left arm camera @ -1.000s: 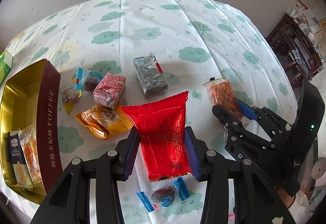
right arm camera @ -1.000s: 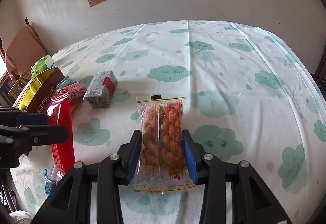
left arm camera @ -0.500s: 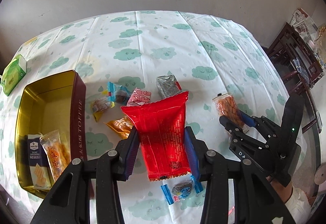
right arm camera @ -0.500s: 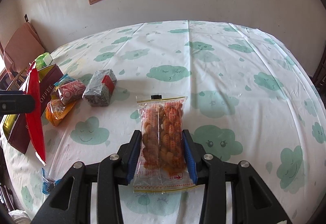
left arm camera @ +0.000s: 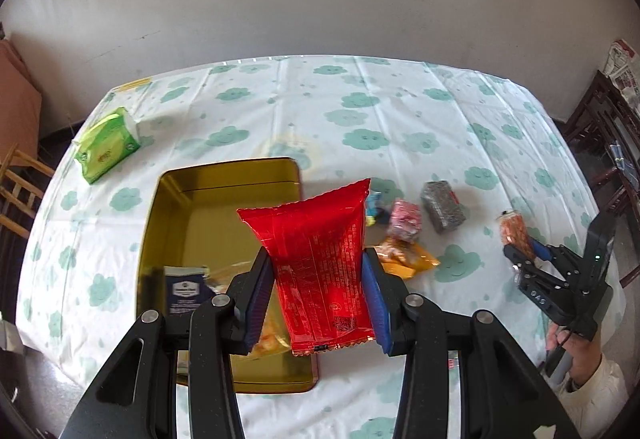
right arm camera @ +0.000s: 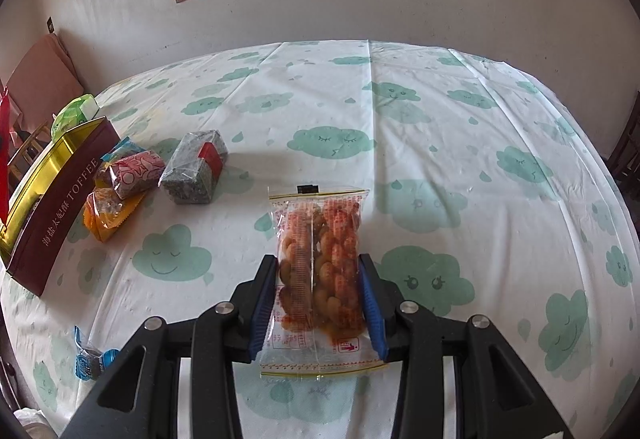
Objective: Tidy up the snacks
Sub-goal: 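Carry the red snack into the tin and open the left gripper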
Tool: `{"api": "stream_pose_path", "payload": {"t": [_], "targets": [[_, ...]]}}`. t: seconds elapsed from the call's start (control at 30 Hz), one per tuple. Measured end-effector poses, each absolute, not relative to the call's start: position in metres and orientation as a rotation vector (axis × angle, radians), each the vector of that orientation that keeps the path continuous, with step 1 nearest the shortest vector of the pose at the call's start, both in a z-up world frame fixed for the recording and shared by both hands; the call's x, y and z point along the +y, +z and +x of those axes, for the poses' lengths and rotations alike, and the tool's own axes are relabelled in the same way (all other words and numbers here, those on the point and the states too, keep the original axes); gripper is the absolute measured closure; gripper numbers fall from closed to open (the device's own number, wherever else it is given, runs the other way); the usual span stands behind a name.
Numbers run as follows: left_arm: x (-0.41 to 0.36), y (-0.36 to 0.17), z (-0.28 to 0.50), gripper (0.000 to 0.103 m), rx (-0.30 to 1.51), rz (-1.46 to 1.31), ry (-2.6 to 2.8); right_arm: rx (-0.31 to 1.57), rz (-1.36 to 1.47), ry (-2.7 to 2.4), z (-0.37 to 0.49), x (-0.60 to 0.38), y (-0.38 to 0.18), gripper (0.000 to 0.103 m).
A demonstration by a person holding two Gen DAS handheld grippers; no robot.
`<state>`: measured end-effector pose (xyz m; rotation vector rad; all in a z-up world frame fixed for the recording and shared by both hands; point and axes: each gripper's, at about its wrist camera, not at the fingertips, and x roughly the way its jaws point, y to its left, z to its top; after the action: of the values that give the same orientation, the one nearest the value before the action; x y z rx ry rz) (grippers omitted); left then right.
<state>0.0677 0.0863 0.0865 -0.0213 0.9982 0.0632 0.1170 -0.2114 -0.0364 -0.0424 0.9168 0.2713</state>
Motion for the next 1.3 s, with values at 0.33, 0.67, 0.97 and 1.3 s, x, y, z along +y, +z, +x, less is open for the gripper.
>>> {"api": "stream_pose_path", "payload": {"t": [0.33,0.67,0.97,1.3], "targets": [[0.166,0.056,0.07,0.064,1.11,0.044,0.239,0.917,-0.063,0.262,0.117,-0.209,-0.036,0.063],[0.185,0.015,0.077,0.063,1.185,0.132,0.255,0.917,-0.087,0.252,0.116,-0.205,-0.037,0.063],[0.188,-0.013,0.077,0.064,1.237,0.129,0.23,0.917,-0.118,0.241,0.116,-0.202,-0.037,0.062],[0.195,-0.015,0.075,0.063,1.217,0.074,0.219,0.937,-0.122,0.238,0.118,-0.2,-0.037,0.061]]}}
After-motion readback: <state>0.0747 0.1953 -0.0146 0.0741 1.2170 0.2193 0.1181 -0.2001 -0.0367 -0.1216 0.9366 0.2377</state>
